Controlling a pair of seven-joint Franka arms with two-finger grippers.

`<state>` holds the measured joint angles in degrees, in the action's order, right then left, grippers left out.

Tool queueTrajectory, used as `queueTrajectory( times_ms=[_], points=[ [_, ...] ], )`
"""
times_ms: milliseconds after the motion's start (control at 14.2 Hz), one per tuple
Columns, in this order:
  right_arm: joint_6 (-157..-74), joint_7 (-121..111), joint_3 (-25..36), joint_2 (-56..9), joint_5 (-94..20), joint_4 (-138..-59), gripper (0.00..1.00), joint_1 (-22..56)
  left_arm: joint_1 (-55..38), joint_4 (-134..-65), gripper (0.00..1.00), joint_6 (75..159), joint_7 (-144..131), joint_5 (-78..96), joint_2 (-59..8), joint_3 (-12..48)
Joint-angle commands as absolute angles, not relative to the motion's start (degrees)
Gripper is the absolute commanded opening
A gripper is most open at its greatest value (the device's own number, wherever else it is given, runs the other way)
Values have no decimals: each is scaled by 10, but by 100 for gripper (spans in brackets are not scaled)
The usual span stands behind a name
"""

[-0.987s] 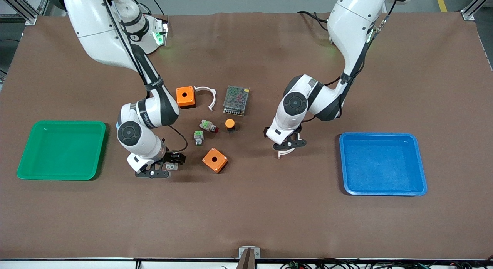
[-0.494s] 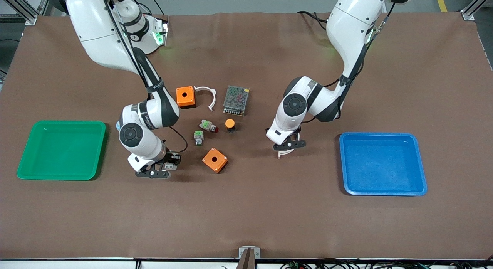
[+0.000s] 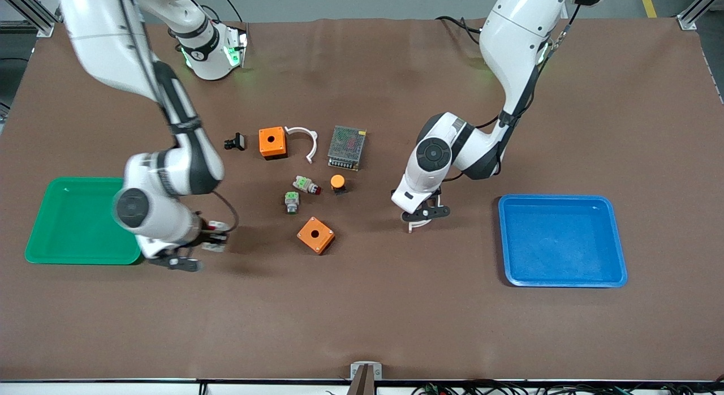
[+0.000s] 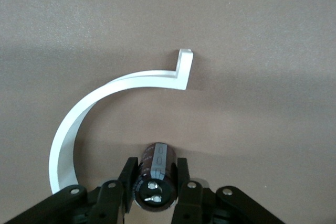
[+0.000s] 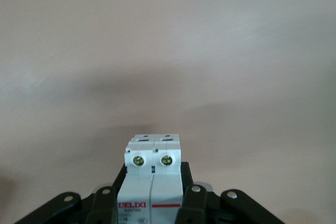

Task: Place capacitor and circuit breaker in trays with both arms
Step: 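Carry the breaker to the green tray while the left gripper carries the capacitor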

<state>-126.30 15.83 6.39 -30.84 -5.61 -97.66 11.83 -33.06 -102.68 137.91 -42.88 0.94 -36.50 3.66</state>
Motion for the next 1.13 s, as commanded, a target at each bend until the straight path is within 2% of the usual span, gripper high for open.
queueTrajectory(
  times_ms=[0,494,776,917,1058],
  points=[
    [-1253,95,54,-263,-60,-1008,0,41,-329,-1026,22,1384,-437,-4,-358,35],
    [-1290,-143,53,-272,-60,-1024,0,-140,-295,-1021,23,1311,-389,-3,-285,35],
    [-1354,-241,53,-305,-61,-1043,0,-192,-224,-1019,23,1239,-338,-3,-239,35],
    [-1403,-249,52,-313,-61,-1078,0,-196,-177,-1011,23,1237,-300,-4,-236,34],
    [-1417,-257,52,-326,-61,-1085,0,-203,-135,-1009,22,1237,-259,-4,-236,33]
  ],
)
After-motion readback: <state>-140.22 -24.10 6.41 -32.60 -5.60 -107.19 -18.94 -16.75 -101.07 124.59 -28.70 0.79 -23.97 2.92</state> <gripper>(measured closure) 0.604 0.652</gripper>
